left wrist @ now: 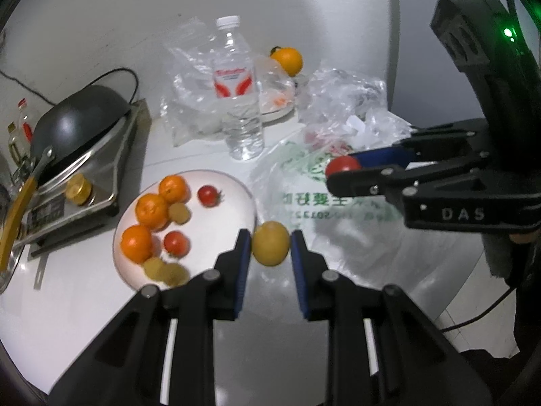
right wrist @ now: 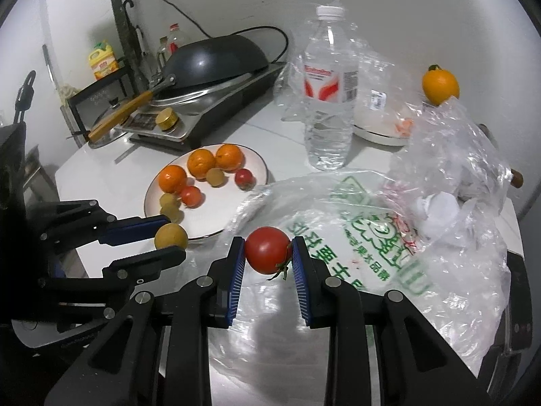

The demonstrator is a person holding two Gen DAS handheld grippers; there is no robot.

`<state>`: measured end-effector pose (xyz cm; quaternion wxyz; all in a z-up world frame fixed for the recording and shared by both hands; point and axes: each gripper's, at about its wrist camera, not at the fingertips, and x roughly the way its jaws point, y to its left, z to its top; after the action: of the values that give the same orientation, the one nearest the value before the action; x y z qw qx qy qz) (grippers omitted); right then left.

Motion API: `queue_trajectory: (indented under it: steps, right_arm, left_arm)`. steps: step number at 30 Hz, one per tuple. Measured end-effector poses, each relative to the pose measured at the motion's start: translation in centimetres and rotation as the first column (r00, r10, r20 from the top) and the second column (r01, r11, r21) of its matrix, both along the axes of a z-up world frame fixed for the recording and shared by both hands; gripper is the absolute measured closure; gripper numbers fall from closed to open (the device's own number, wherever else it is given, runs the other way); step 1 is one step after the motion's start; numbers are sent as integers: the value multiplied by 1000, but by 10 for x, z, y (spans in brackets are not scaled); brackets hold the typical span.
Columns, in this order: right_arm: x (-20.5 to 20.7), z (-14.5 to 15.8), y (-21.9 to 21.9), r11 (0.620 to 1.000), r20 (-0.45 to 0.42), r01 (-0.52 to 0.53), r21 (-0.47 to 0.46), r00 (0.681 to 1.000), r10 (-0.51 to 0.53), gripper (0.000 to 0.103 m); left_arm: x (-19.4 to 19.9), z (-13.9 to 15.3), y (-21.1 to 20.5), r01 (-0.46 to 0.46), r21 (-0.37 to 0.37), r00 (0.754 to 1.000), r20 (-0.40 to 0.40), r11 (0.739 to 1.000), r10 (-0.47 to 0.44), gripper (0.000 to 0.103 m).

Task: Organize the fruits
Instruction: 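Carry the yellow-green fruit to the plate with the left gripper while the right gripper carries the tomato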

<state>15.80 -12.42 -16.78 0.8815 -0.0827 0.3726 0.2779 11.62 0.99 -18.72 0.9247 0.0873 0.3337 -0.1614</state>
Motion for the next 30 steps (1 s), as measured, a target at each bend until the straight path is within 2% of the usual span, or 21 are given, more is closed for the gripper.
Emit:
queue_trajectory:
  steps: [12,30]
  right_arm:
    - [-3,2,32,999,-5,-44,-31,999,43,73]
    - [17,-10,68,995,-41,-74,-70,997,71,73]
  left_arm:
    - [5,-14,34,-58,9,998,2,998,58,78]
    - [39,-46,47,-23,19,998,-57,1000,24,78]
